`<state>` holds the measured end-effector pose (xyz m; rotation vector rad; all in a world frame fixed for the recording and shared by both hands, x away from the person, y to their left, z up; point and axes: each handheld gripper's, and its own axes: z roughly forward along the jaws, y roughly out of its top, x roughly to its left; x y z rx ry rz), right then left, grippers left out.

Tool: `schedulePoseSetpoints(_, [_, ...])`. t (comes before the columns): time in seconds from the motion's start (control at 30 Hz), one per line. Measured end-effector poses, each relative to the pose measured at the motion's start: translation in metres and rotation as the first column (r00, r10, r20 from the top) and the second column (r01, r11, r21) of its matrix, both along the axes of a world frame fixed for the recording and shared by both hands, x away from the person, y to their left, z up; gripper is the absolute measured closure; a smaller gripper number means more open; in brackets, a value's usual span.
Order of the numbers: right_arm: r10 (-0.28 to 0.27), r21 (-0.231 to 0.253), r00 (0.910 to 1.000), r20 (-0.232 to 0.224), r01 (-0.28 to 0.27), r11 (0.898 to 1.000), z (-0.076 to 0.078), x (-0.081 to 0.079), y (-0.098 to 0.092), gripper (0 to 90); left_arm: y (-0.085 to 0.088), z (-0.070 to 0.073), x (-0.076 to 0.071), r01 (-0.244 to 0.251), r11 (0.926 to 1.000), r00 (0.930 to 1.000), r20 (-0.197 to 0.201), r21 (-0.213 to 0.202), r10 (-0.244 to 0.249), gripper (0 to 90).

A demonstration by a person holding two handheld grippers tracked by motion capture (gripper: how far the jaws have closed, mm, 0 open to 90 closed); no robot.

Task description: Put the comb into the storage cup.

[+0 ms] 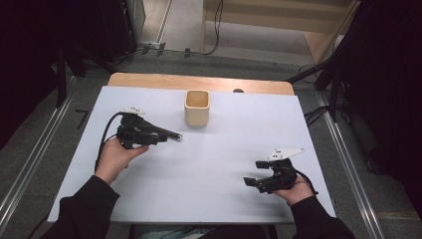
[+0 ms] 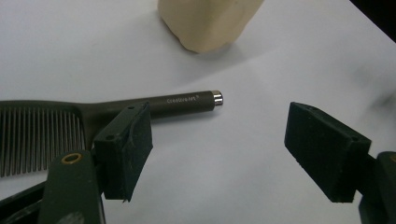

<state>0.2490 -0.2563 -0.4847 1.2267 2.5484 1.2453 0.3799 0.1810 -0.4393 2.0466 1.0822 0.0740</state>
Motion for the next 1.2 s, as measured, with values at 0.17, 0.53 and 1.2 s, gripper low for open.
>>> schedulePoseSetpoints(0.17, [-0.002,0.003,1.0,-0.001,0.002,1.0,0.0,0.0,0.0,13.6,-0.004,0.003,0.01,-0.006,0.9999,0.9999,0.012,0.015,0.006,24.4])
schedulePoseSetpoints(0.53, [-0.001,0.0,1.0,-0.001,0.001,1.0,0.0,0.0,0.0,13.6,-0.012,0.005,0.028,-0.017,0.9998,0.9997,0.016,0.014,0.016,24.8])
schedulePoseSetpoints(1.2, [-0.009,0.004,1.0,-0.002,0.009,1.0,-0.001,-0.002,-0.002,13.6,-0.038,-0.008,0.056,-0.009,0.9994,0.9999,0.006,0.034,0.008,26.6])
